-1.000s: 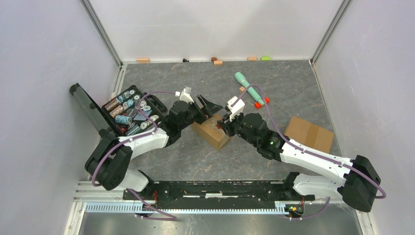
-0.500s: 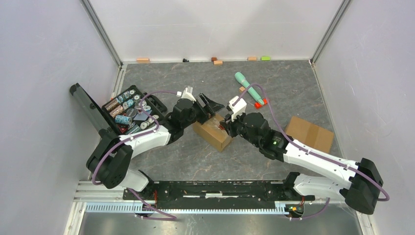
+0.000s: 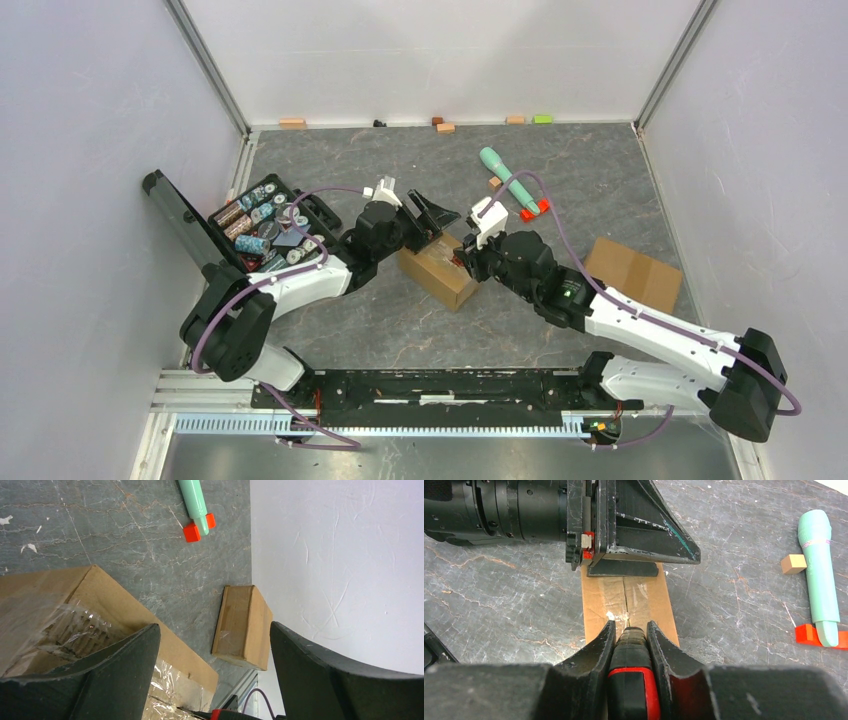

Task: Unpack the express box
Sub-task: Cut the express box at the center of the board.

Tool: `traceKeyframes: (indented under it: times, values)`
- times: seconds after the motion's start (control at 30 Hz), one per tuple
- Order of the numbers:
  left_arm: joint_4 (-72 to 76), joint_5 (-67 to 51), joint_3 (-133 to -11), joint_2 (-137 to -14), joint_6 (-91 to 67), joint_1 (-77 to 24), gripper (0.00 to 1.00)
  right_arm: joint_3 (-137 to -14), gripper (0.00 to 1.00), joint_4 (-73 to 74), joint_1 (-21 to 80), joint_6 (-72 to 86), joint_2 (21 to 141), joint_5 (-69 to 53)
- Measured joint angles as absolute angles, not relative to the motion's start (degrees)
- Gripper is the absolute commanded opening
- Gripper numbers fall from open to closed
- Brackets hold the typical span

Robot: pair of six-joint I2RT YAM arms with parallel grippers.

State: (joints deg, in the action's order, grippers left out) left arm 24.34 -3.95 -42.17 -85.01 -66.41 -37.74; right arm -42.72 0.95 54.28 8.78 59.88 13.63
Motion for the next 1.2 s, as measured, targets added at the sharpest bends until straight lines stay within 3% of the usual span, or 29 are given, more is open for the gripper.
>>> traceKeyframes:
  times: [0.67, 1.2]
  values:
    - [25.67, -4.32, -42.17, -86.04, -66.43, -36.99, 0.89, -43.64, 0.00, 3.86, 54.37, 8.80, 58.52, 13.56]
    - [25.17, -4.43, -42.87, -86.59, -66.43, -36.60, 0.89, -33.82, 0.00, -1.23, 54.43, 11.27, 50.72, 14.15]
